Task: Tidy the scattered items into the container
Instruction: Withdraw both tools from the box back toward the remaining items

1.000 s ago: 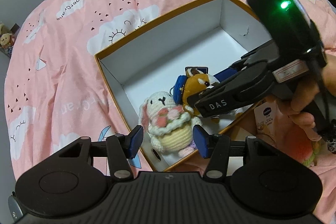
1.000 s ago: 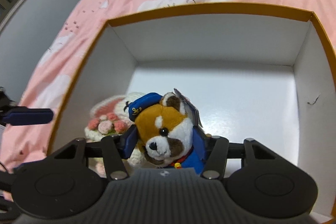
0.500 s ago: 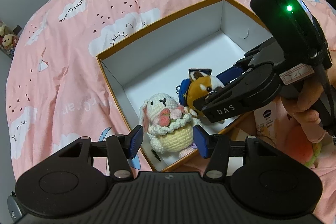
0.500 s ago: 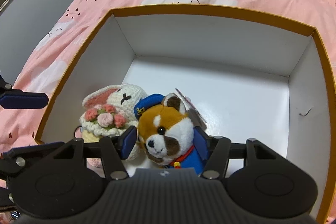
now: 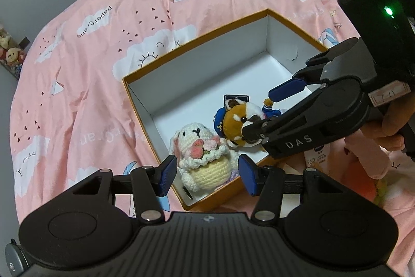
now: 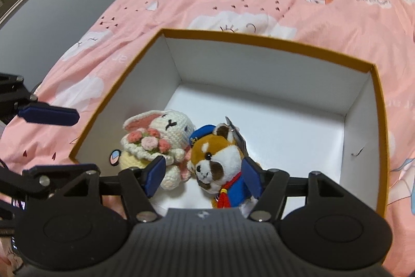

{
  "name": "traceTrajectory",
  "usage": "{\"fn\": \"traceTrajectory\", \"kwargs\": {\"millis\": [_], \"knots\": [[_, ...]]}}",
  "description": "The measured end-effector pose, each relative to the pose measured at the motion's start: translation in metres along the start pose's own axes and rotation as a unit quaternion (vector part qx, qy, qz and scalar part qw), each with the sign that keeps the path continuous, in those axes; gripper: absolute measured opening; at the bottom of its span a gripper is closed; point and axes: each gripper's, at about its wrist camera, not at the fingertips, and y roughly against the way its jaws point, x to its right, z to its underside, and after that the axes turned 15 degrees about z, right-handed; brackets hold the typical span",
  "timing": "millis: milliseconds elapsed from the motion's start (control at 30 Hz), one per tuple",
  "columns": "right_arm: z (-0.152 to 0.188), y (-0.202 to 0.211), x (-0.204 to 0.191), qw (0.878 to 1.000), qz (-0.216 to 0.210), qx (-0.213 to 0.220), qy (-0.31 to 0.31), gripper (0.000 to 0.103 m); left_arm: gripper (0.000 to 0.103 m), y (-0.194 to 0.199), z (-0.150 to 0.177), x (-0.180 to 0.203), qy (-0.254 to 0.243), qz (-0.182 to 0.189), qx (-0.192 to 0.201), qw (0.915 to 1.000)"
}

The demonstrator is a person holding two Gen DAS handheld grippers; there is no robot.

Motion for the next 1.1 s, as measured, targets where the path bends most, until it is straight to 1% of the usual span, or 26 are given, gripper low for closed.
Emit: {"fn": "traceTrajectory", "kwargs": {"millis": [133, 300, 367, 500, 700, 767, 833, 933, 1033, 1100], "knots": [[0.006, 0.015, -0.001, 1.000, -0.010, 0.025, 0.006, 0.066, 0.062, 0.011, 0.003, 0.004, 0.001, -0.001, 0.017, 0.9999], [0.018, 0.040, -0.005, 0.996, -0.009, 0.082, 0.030, 0.064, 0.062, 0.023, 0.009, 0.012, 0.000, 0.000, 0.039, 0.9992], [0.023, 0.049, -0.006, 0.994, -0.016, 0.102, 0.037, 0.062, 0.062, 0.027, 0.012, 0.016, 0.002, 0.002, 0.046, 0.9989], [0.036, 0.064, -0.004, 0.990, -0.029, 0.135, 0.038, 0.062, 0.062, 0.039, 0.019, 0.023, 0.009, 0.004, 0.065, 0.9978], [0.060, 0.084, 0.000, 0.982, -0.017, 0.183, 0.047, 0.062, 0.061, 0.050, 0.036, 0.035, 0.031, 0.007, 0.103, 0.9942], [0.068, 0.090, 0.002, 0.979, -0.019, 0.196, 0.045, 0.062, 0.060, 0.049, 0.044, 0.043, 0.035, -0.002, 0.119, 0.9922], [0.078, 0.096, 0.004, 0.977, -0.020, 0.208, 0.043, 0.062, 0.059, 0.046, 0.053, 0.054, 0.033, -0.019, 0.139, 0.9895], [0.094, 0.102, 0.006, 0.974, -0.014, 0.223, 0.043, 0.061, 0.059, 0.037, 0.067, 0.069, 0.043, -0.028, 0.165, 0.9849], [0.111, 0.106, 0.009, 0.972, 0.001, 0.233, 0.039, 0.061, 0.059, 0.024, 0.079, 0.083, 0.054, -0.024, 0.175, 0.9827], [0.123, 0.110, 0.011, 0.970, 0.009, 0.241, 0.034, 0.061, 0.059, 0.015, 0.085, 0.092, 0.055, -0.028, 0.178, 0.9821]]}}
